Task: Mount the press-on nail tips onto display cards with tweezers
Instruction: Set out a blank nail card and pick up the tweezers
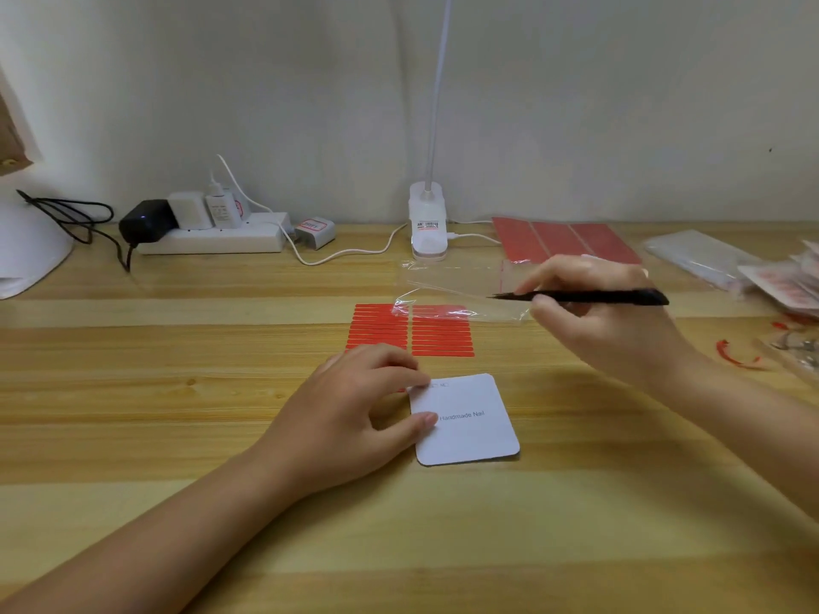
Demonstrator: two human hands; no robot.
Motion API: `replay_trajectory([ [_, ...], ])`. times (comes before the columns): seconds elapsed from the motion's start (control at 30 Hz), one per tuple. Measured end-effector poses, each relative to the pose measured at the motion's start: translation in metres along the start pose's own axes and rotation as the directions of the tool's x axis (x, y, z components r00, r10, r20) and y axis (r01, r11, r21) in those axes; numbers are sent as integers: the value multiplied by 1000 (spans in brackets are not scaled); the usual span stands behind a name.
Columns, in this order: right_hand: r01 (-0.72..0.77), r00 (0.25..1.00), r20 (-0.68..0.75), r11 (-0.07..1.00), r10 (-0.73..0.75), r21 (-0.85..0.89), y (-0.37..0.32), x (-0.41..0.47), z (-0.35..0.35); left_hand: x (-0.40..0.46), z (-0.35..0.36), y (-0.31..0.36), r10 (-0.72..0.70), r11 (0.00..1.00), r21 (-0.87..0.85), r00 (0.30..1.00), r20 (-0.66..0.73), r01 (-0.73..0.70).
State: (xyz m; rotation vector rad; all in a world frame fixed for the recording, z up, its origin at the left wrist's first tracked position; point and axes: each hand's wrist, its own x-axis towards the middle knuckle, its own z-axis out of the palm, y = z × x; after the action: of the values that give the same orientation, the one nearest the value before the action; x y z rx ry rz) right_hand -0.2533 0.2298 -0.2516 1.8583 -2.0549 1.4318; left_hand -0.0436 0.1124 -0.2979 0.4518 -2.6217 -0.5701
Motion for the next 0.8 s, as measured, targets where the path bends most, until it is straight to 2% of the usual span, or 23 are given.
replay_trajectory([
  [0.13,-239,970,40,909,240,342,-7,0,30,1,1,-2,-5,1000,2,1000,18,5],
  [0.3,-249,966,30,899,256,361,-4,-3,56,1,2,-5,-8,1000,0,1000,27,8],
  [0.43,-132,991,65,935,117,328,2,-13,57,1,3,-5,6,1000,28,1000,26,-6],
  [0.6,59,992,98,982,-78,181,1,-15,59,-1,3,-4,5,1000,24,1000,14,-5],
  [0.8,152,978,126,982,-166,115,6,-14,59,1,3,-3,1,1000,19,1000,28,-2],
])
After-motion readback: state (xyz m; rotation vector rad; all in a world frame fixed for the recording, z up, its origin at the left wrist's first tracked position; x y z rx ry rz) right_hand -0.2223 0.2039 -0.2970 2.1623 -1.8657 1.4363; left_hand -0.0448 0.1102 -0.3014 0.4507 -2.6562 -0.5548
